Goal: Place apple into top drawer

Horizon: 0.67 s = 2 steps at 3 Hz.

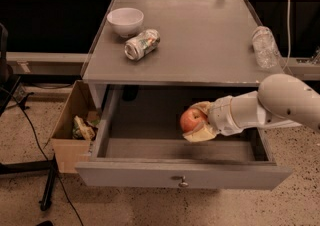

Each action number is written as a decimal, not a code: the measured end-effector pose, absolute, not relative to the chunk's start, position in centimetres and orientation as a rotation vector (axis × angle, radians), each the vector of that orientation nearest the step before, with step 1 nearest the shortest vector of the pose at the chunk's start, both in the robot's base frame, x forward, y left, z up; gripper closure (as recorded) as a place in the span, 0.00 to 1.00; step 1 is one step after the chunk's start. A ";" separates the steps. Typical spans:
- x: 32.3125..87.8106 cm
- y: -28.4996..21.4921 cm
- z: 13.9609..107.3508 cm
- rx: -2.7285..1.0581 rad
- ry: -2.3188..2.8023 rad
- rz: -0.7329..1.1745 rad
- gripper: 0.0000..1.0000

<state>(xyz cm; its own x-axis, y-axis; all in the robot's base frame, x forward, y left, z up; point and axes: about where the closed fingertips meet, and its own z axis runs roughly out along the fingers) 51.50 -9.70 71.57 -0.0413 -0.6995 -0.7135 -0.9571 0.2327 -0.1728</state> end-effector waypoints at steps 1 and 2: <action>52.1 -9.7 70.0 -1.528 1.812 0.450 1.00; 52.9 -9.6 68.4 -1.532 1.821 0.431 1.00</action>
Offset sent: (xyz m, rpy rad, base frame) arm 0.0263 0.0000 -0.0523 -0.0463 -0.0147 -0.0290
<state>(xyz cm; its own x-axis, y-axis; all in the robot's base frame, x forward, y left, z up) 52.92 -9.55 68.39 -0.0473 -0.7165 -0.6960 -0.9526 0.2419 -0.1843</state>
